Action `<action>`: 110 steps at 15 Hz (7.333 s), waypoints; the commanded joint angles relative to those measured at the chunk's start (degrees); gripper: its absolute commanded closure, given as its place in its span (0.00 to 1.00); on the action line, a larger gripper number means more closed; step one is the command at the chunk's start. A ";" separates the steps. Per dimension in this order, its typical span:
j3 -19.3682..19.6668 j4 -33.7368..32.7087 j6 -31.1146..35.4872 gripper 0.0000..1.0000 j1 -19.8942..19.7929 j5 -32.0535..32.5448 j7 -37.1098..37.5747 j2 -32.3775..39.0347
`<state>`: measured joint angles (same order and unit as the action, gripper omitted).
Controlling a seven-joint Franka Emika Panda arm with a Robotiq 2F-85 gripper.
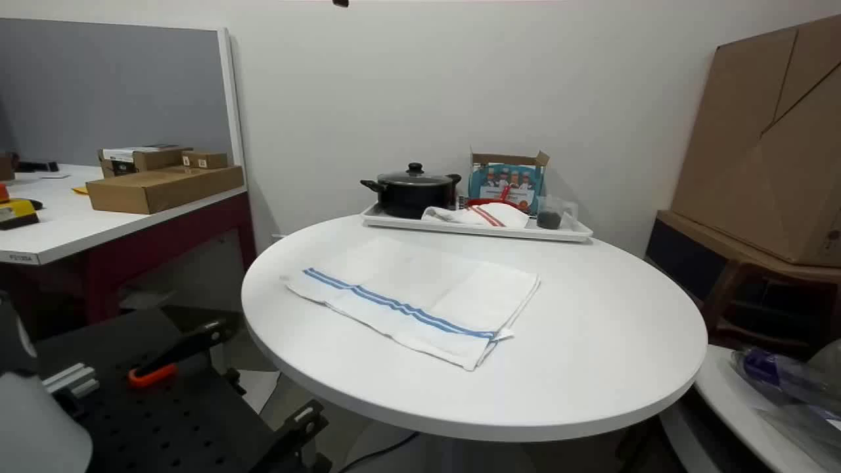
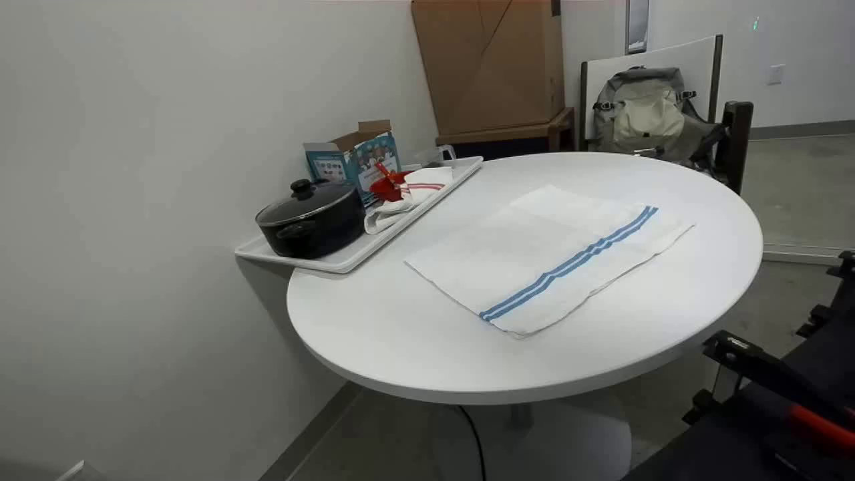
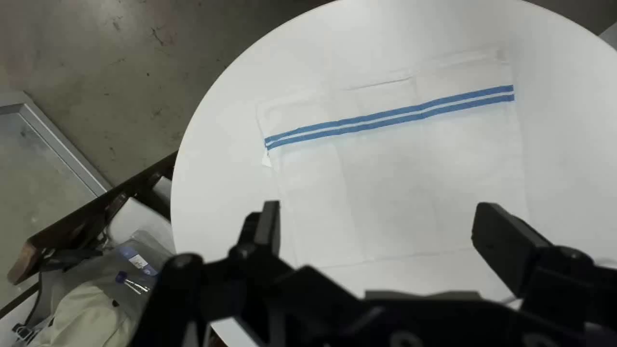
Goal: Fold the towel on the table
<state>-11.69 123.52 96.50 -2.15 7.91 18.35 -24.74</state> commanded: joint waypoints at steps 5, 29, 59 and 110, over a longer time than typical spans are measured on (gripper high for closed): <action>2.06 3.40 5.75 0.00 1.33 0.15 1.90 -0.79; 18.49 8.42 44.66 0.00 -7.14 -15.75 -8.32 45.10; 22.83 7.43 51.17 0.89 -9.15 -15.68 -8.26 50.93; 2.06 19.96 37.15 0.89 8.95 -12.37 -40.79 36.58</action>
<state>-9.75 145.29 136.48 5.40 -10.51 -25.99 6.54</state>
